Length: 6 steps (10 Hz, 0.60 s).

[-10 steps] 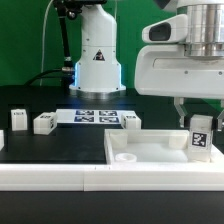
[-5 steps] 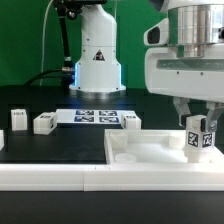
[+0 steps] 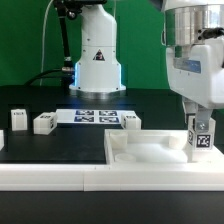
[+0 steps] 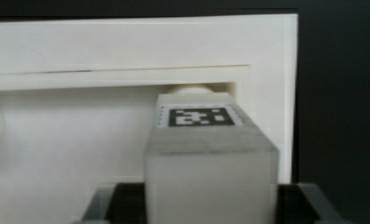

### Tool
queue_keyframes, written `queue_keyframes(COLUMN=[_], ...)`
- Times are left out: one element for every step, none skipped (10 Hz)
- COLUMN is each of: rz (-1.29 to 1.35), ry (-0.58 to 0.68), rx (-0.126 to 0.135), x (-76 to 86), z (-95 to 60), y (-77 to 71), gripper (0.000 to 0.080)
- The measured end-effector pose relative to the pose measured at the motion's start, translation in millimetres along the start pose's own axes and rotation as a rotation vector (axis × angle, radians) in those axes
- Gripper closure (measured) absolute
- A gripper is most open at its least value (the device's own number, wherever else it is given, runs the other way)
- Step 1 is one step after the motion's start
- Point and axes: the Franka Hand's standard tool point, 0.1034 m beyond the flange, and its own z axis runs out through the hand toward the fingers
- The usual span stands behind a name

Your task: Assemble one leg

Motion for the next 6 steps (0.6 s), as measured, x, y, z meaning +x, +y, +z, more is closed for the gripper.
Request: queue_keyframes(rz=[0.063,0.059,0.008,-0.037,-0.097,-0.248], ry=[-0.005,-0.006,-0.006,-0.006,-0.006,-0.007], rx=[0.000,-0.001,-0.001,-0.001,-0.001,-0.005], x=[-1.4,-1.9,-1.9,-2.0,-1.3,-1.2], z=[0.0,0.7,1.2,1.3,1.4,1.1], y=[0.2,0.6,0.9,0.9,0.4,-0.6], gripper=[0.0506,0.0506,0.0345,0.0222,0.0222,0.0162])
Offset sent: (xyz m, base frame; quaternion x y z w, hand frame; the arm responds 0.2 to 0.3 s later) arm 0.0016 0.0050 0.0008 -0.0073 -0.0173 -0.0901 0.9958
